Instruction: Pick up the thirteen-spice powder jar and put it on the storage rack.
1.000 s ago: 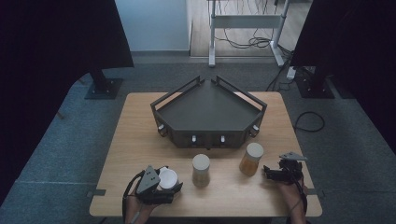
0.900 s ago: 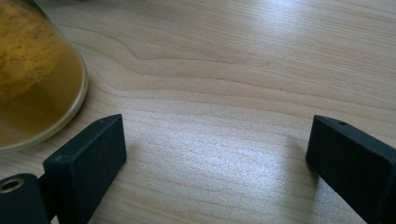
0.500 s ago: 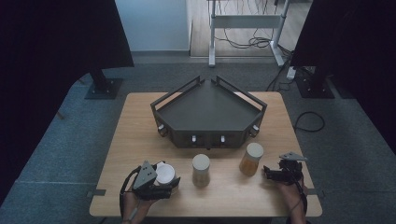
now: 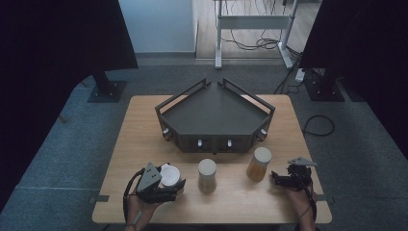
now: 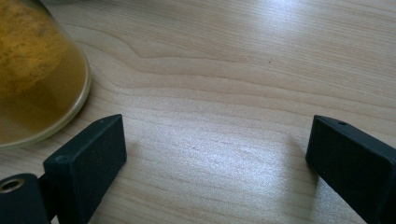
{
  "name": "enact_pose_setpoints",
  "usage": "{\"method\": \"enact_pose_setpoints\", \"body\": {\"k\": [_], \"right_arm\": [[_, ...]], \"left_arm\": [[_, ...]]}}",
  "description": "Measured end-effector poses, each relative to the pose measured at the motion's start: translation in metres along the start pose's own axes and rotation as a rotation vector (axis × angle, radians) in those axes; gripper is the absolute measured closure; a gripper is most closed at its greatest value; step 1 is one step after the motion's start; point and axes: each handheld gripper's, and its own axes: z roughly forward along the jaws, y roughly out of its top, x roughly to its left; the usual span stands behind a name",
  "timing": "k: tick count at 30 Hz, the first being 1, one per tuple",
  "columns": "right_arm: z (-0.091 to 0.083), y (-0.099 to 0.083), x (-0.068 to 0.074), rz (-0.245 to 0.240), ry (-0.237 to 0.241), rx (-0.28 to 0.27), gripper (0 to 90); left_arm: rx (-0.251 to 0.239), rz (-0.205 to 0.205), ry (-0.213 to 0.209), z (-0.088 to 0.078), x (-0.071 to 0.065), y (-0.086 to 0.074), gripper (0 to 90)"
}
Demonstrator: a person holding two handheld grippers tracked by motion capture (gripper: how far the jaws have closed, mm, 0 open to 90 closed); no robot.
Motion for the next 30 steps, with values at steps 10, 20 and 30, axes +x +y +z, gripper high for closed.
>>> {"method": "enact_pose_setpoints", "body": {"k": [10, 20, 30], "right_arm": [[0.000, 0.000, 0.000, -0.001, 0.000, 0.000, 4.3], [0.000, 0.000, 0.000, -0.002, 0.000, -0.001, 4.3], [0.000, -0.001, 0.000, -0.002, 0.000, -0.001, 4.3]], "left_arm": [[-0.008, 0.005, 0.008, 0.000, 0.001, 0.006, 19.6], [-0.016, 0.002, 0.008, 0.005, 0.004, 0.011, 19.6], [-0.022, 0.010, 0.020, 0.007, 0.007, 0.020, 19.6]]}}
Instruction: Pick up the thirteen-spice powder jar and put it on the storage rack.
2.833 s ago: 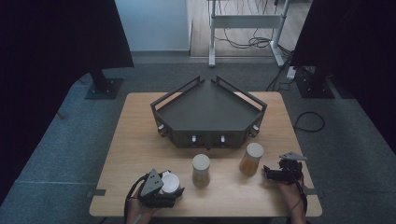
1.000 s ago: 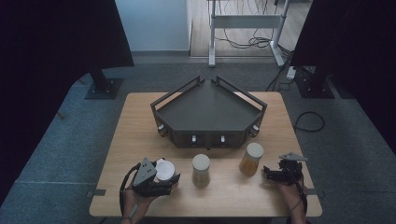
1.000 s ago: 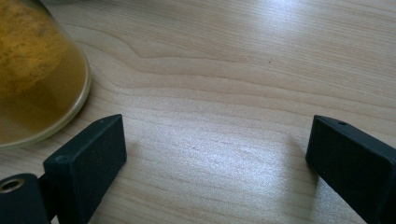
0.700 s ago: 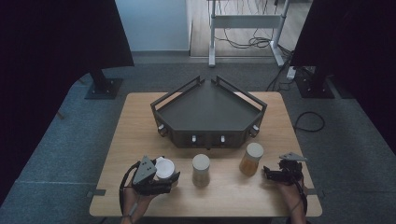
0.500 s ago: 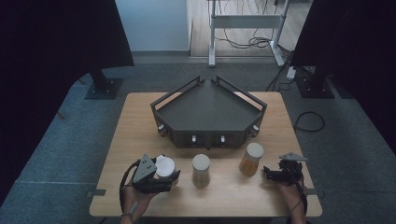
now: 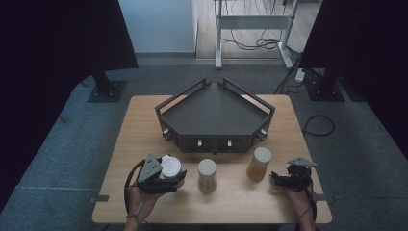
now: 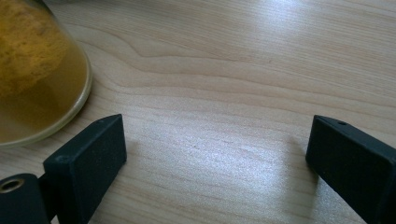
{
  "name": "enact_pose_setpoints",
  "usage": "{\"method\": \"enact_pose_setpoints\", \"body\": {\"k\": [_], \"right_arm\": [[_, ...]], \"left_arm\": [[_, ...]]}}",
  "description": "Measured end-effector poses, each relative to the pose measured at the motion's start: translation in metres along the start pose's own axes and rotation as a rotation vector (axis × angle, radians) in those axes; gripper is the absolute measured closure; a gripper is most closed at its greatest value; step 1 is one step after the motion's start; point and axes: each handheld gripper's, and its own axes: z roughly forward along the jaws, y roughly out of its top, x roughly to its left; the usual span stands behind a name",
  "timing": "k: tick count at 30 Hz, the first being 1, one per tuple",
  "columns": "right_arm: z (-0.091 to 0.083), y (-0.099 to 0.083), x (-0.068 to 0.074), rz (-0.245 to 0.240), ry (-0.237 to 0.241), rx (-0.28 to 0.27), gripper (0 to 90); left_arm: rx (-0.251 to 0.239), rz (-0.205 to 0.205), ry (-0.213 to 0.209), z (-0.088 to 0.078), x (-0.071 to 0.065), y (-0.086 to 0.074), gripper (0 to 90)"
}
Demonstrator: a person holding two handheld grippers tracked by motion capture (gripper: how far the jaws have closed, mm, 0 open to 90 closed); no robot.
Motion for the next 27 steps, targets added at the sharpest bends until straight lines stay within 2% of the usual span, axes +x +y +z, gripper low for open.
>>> {"method": "enact_pose_setpoints", "body": {"k": [27], "right_arm": [[0.000, 0.000, 0.000, 0.000, 0.000, 0.000, 4.3]], "left_arm": [[-0.018, -0.020, 0.019, 0.009, 0.019, 0.023, 19.6]]}}
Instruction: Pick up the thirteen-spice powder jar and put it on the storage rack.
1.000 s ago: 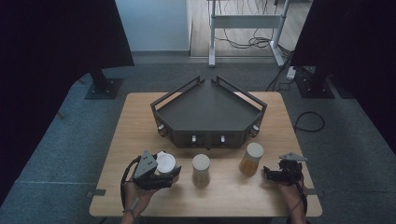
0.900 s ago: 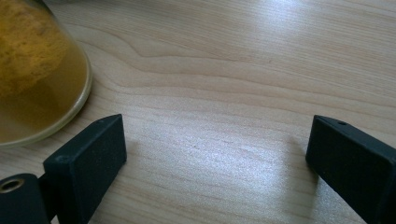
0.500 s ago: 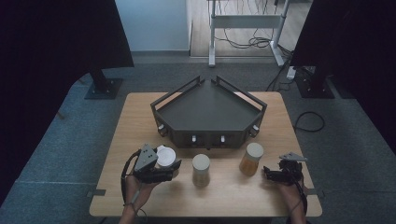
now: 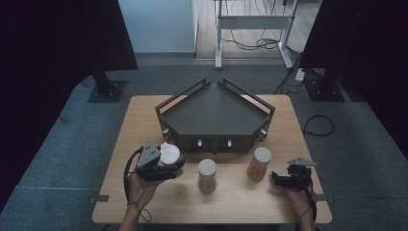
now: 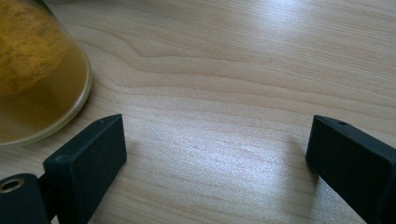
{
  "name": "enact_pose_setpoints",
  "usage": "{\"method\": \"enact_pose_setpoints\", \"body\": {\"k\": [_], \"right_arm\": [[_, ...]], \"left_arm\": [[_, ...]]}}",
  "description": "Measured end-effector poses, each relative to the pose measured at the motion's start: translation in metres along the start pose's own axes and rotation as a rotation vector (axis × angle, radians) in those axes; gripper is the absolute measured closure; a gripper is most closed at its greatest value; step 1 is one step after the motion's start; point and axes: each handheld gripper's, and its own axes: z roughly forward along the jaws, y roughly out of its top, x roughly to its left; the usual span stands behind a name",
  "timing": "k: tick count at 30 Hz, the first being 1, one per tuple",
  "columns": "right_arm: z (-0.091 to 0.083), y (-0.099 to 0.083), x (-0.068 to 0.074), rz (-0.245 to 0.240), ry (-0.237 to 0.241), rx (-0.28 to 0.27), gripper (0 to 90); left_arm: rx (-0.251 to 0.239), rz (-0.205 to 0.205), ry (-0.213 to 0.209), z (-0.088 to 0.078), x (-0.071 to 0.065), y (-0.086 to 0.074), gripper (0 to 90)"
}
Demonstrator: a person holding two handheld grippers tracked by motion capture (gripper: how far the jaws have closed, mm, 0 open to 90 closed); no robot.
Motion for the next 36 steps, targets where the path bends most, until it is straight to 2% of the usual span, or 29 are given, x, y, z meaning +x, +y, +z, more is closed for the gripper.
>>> {"method": "enact_pose_setpoints", "body": {"k": [17, 25, 36], "right_arm": [[0.000, 0.000, 0.000, 0.000, 0.000, 0.000, 4.3], [0.000, 0.000, 0.000, 0.000, 0.000, 0.000, 4.3], [0.000, 0.000, 0.000, 0.001, 0.001, 0.000, 4.3]], "left_arm": [[-0.016, -0.006, -0.009, 0.009, 0.016, 0.024, 19.6], [-0.027, -0.033, -0.013, 0.014, 0.026, 0.030, 19.6], [-0.028, -0.036, 0.006, 0.023, 0.032, 0.034, 19.6]]}}
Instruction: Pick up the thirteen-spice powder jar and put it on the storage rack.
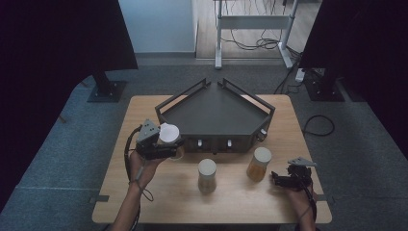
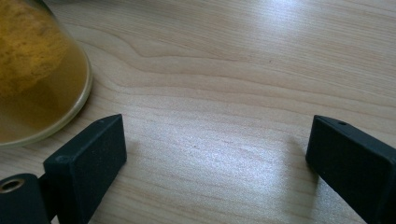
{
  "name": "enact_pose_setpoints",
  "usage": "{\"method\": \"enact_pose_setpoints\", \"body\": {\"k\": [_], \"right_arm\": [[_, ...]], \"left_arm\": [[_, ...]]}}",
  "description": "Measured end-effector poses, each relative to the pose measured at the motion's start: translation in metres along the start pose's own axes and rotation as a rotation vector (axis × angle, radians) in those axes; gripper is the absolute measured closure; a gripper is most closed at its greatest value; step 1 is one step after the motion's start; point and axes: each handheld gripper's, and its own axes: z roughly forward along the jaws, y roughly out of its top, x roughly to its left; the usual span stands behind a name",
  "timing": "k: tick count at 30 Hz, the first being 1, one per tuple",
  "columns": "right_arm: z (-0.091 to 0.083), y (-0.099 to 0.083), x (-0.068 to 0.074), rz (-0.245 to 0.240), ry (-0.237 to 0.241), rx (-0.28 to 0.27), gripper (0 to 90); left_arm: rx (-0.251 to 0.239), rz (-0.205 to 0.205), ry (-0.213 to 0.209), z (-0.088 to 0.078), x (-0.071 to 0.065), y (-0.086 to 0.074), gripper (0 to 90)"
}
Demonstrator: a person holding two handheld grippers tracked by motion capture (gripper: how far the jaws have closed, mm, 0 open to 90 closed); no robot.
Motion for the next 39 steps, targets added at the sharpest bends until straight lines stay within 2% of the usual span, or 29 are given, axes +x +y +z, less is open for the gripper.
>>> {"method": "enact_pose_setpoints", "body": {"k": [18, 39], "right_arm": [[0.000, 0.000, 0.000, 0.000, 0.000, 0.000, 4.3], [0.000, 0.000, 0.000, 0.002, 0.000, 0.000, 4.3]], "left_arm": [[-0.002, 0.022, 0.010, 0.012, 0.003, 0.018, 19.6], [-0.019, 0.023, 0.042, 0.039, 0.008, 0.031, 19.6]]}}
